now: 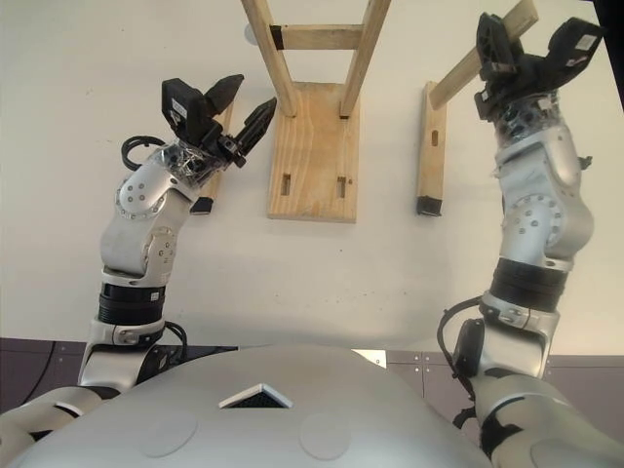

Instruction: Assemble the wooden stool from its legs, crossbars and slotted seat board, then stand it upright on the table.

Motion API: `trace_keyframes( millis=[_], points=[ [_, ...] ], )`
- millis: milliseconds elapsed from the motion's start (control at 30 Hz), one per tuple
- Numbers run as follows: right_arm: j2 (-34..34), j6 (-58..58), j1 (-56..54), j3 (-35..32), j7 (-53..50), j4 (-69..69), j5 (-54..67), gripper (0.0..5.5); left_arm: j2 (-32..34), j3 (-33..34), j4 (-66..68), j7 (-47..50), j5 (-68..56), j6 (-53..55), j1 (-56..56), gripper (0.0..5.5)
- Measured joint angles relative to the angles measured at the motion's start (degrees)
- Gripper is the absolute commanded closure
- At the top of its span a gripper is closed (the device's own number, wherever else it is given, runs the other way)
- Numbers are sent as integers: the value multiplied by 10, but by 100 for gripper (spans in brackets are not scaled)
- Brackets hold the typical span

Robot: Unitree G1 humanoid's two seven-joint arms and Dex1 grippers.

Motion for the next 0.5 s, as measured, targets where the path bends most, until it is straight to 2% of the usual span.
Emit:
trace_keyframes(
  millis=[233, 500],
  points=[
    [38, -50, 29, 9, -12, 34, -71, 510, -5, 15, 2, 8, 1, -1, -2, 252],
    [42, -65, 30, 8, -15, 63, -91, 510, -15, 15, 2, 15, 5, -1, 1, 252]
  ],
)
